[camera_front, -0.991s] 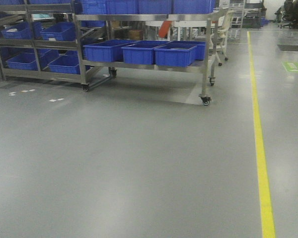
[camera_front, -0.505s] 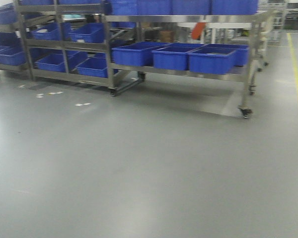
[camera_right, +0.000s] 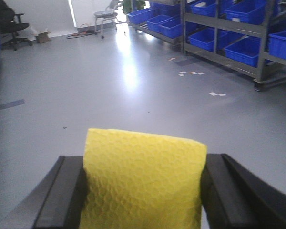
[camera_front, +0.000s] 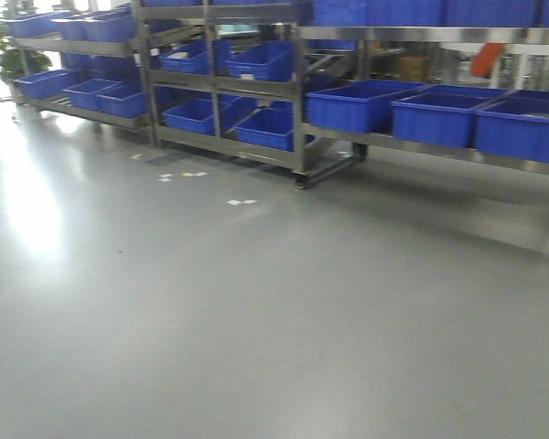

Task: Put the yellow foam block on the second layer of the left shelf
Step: 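Drive the base to the shelf rack holding the cube in the right gripper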

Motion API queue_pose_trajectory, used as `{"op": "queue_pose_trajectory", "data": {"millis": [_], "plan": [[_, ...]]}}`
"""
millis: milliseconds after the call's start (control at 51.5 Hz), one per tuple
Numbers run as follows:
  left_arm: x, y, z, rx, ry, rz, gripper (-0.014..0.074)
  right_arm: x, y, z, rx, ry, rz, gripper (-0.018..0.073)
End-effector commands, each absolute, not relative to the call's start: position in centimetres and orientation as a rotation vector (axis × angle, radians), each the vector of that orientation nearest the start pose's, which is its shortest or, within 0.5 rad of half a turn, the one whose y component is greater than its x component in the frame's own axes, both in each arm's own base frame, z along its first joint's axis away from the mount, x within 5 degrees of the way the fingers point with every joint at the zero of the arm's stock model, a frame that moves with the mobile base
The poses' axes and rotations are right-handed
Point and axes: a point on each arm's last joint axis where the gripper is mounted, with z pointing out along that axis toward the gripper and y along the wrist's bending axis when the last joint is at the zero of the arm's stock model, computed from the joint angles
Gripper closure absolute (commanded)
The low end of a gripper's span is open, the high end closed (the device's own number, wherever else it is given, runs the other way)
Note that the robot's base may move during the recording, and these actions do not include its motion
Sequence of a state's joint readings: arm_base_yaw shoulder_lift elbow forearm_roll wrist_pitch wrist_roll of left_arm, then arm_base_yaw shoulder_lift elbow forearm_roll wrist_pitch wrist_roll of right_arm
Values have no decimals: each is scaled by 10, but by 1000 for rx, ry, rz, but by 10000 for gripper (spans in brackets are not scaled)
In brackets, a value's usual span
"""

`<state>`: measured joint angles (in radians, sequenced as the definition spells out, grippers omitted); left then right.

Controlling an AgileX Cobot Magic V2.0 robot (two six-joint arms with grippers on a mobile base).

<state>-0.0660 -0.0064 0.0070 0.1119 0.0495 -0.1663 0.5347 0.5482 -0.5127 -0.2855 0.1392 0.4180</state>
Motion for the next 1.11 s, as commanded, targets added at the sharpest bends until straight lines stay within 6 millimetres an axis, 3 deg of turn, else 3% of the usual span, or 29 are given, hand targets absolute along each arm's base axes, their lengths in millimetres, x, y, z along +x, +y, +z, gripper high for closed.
{"op": "queue_pose_trajectory", "data": {"millis": [0,1088], "plan": [[57,-4,206,12,1482,-111,461,103,59,347,-317,1536,495,293],[57,-4,206,12,1482,-111,461,103,59,347,-317,1536,495,293]]}}
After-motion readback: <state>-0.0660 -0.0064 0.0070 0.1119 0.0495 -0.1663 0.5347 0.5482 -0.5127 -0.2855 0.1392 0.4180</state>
